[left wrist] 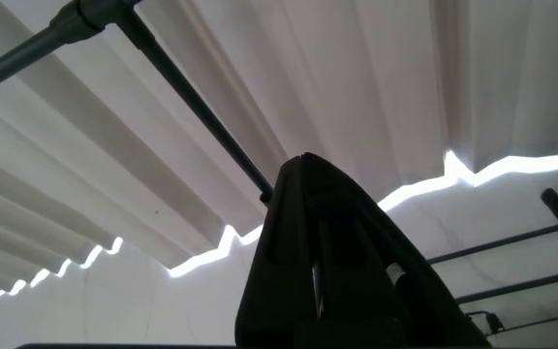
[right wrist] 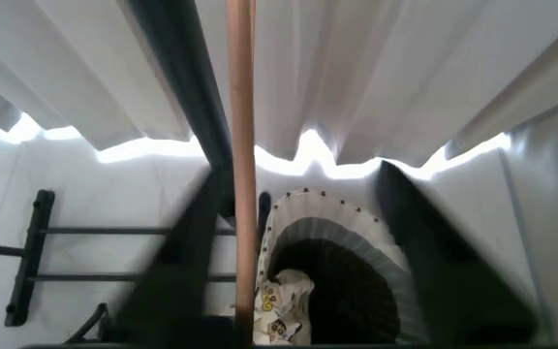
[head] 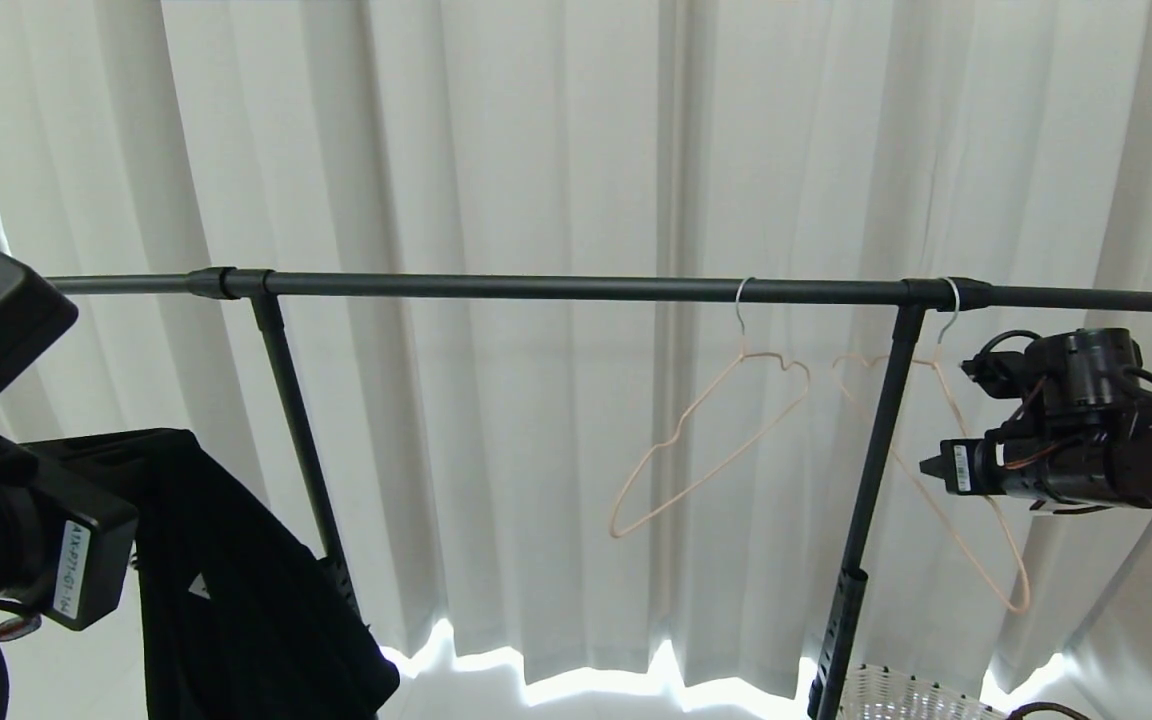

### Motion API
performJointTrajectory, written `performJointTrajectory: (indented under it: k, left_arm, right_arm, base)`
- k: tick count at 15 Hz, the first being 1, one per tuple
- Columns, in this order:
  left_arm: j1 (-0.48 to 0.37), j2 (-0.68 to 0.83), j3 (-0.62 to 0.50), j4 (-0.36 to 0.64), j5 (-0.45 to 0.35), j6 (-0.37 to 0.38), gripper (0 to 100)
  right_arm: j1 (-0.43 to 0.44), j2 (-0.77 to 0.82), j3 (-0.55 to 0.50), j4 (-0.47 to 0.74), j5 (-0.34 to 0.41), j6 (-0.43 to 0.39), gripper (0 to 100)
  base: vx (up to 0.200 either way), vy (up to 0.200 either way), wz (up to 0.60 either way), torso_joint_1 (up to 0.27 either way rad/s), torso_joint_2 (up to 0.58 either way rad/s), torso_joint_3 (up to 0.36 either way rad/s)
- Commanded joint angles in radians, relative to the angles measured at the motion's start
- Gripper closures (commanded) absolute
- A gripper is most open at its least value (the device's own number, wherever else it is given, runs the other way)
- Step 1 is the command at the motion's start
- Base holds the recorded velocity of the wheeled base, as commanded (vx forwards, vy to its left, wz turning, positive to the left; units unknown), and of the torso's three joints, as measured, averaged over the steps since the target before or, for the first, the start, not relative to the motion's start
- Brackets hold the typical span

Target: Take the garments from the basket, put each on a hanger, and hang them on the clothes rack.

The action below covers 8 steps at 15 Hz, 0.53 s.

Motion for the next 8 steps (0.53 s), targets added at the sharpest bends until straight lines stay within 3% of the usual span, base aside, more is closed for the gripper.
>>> performJointTrajectory:
  k: [1,8]
  left_arm:
    - [0.0,-0.001,0.001,0.0,0.001,-0.001,100]
    - [0.0,-0.007,0.005,0.0,-0.001,-0.001,100]
  right_arm:
    - [0.003,-0.002,-0.001,-0.001,0.0,0.0,100]
    - [0.032,-0.043,0.003,-0.002,-0.003,0.037,100]
  base:
    - [0.0,0.0,0.0,0.0,0.0,0.0]
    - [0.0,0.0,0.0,0.0,0.0,0.0]
